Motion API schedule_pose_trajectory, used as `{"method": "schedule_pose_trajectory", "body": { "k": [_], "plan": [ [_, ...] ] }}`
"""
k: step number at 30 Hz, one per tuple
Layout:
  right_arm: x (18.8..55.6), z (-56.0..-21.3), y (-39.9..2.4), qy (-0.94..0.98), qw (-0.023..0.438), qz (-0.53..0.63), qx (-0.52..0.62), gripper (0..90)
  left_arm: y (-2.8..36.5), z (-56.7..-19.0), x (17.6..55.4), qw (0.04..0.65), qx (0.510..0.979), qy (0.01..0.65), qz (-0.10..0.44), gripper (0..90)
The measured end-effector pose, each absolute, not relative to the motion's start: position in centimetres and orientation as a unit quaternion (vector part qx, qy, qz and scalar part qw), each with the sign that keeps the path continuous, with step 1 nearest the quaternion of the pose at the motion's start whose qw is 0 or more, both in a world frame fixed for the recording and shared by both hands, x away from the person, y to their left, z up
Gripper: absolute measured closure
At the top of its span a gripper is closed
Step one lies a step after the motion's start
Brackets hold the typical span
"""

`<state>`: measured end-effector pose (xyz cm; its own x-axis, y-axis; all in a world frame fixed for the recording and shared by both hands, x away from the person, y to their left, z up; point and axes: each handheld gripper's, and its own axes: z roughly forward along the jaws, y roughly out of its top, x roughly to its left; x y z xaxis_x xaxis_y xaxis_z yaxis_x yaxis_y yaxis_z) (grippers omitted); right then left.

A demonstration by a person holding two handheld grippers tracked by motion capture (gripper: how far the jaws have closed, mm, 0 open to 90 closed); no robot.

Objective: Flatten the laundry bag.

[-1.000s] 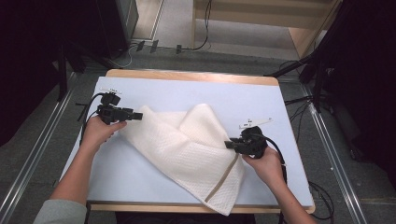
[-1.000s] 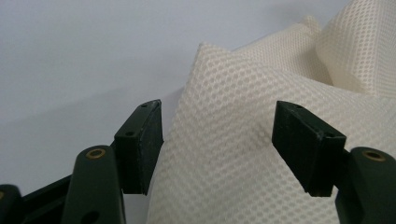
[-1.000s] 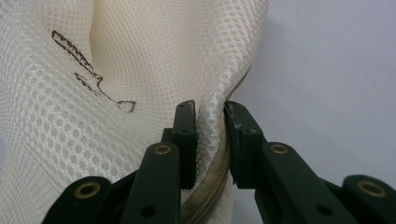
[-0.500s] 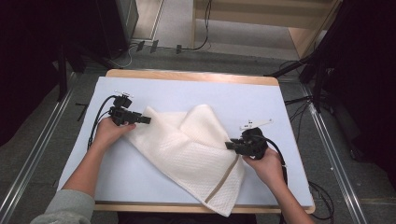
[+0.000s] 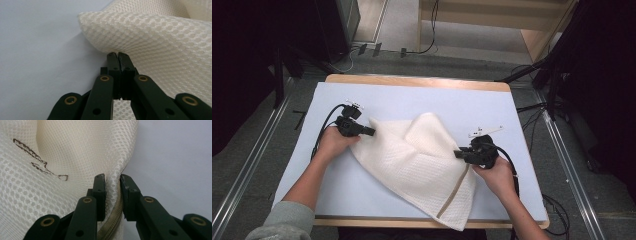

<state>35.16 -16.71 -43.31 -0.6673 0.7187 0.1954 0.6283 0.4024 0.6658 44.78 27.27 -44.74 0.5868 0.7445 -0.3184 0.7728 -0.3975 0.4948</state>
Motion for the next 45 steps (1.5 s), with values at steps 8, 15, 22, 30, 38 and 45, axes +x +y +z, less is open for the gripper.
{"method": "schedule_pose_trajectory", "body": {
  "k": [8, 15, 22, 30, 38, 45],
  "plan": [
    [35.0, -42.1, -17.3, 0.829, 0.080, 0.382, 0.401, 79.5, 28.9, -43.8, 44.8, 0.338, 0.809, 0.480, -0.027, 90.0],
    [34.9, -41.7, -18.0, 0.822, 0.087, 0.388, 0.408, 79.5, 30.3, -42.6, 44.5, 0.369, 0.790, 0.490, -0.010, 90.0],
    [33.5, -41.4, -18.7, 0.818, 0.086, 0.391, 0.412, 78.4, 30.1, -42.2, 44.2, 0.379, 0.790, 0.482, -0.016, 90.0],
    [31.9, -42.5, -19.2, 0.824, 0.072, 0.374, 0.419, 73.3, 29.8, -41.5, 43.6, 0.381, 0.798, 0.467, -0.019, 90.0],
    [34.2, -41.0, -19.0, 0.815, 0.079, 0.401, 0.410, 45.6, 29.5, -41.6, 43.4, 0.377, 0.799, 0.469, -0.017, 90.0],
    [38.2, -40.3, -16.3, 0.818, 0.076, 0.408, 0.397, 35.4, 29.5, -41.8, 43.4, 0.375, 0.801, 0.467, -0.019, 90.0]
  ]
}}
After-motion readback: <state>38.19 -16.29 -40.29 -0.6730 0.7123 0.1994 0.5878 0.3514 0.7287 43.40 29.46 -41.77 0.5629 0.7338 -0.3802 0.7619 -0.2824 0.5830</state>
